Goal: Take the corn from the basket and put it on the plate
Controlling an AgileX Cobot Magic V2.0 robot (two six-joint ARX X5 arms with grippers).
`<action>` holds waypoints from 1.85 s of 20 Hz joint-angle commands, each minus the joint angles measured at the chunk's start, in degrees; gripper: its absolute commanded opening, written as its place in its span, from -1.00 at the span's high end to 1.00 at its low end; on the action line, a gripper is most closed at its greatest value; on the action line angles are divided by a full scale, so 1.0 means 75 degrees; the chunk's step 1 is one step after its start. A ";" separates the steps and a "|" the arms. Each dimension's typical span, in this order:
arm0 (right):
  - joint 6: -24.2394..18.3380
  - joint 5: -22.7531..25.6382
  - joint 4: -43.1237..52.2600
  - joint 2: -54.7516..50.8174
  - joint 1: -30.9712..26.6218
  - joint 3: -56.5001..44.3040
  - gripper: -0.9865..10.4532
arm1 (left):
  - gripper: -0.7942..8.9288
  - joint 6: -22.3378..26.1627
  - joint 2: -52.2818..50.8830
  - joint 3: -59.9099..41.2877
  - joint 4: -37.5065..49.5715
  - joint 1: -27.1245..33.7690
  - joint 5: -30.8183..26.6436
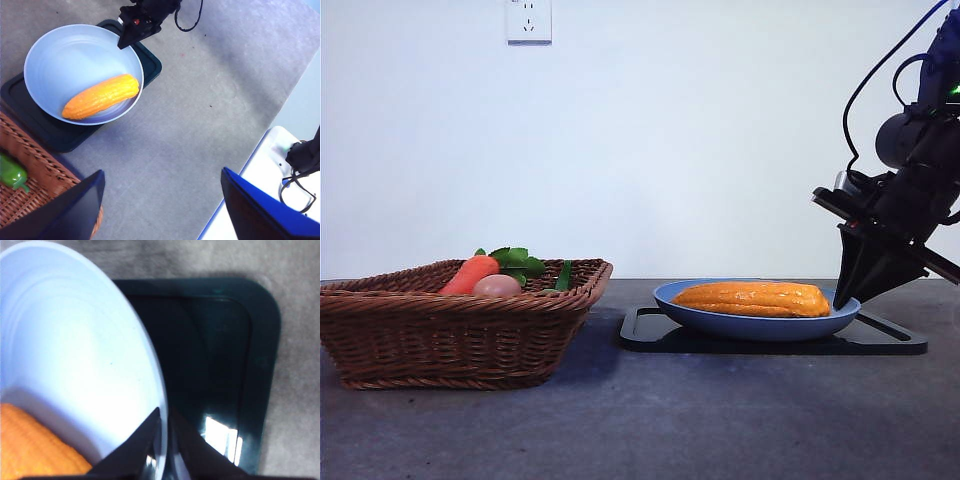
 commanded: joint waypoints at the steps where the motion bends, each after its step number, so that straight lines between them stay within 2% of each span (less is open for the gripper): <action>1: 0.0070 -0.0009 0.0140 0.0160 0.0029 0.0187 0.82 | 0.06 0.0035 0.0035 0.0219 0.0035 -0.0064 -0.0012; 3: 0.0128 -0.0064 0.0140 0.0160 0.0029 0.0187 0.77 | 0.06 0.0032 0.0035 0.0219 0.0015 -0.0064 -0.0012; 7: 0.0230 -0.0300 0.0038 0.0140 0.0026 0.0192 0.47 | 0.06 0.0035 0.0035 0.0219 0.0015 -0.0064 -0.0012; 13: 0.0128 -0.0219 -0.0781 -0.0513 -0.0358 0.0289 0.46 | 0.06 0.0041 0.0035 0.0219 0.0020 -0.0061 -0.0015; 17: -0.0163 -0.0012 -0.1343 -0.1891 -0.0638 0.0289 0.46 | 0.06 0.0067 0.0035 0.0219 0.0029 -0.0061 -0.0015; 21: -0.0548 -0.0061 -0.2235 -0.3631 -0.0507 0.0289 0.46 | 0.06 0.0067 0.0035 0.0219 0.0038 -0.0061 -0.0055; 27: -0.1186 0.0006 -0.3937 -0.5808 0.1221 0.0286 0.54 | 0.12 0.0067 0.0035 0.0219 0.0032 -0.0061 -0.0245; 30: -0.1539 0.0096 -0.4613 -0.6237 0.2253 0.0280 0.69 | 0.48 0.0067 0.0035 0.0219 0.0015 -0.0061 -0.0245; 31: -0.1603 0.0385 -0.4861 -0.6286 0.2620 0.0265 0.80 | 0.64 0.0067 0.0035 0.0219 0.0000 -0.0064 -0.0242; 33: -0.1632 0.1099 -0.5219 -0.6286 0.3182 0.0256 0.82 | 0.84 0.0076 0.0035 0.0219 -0.0076 -0.0064 -0.0242; 35: -0.1600 0.1550 -0.5217 -0.6269 0.3544 0.0254 0.82 | 0.83 0.0134 0.0035 0.0219 -0.0172 -0.0064 -0.0242; 37: -0.1585 0.1530 -0.5018 -0.6269 0.3719 0.0254 0.82 | 0.83 0.0189 0.0035 0.0219 -0.0192 -0.0064 -0.0242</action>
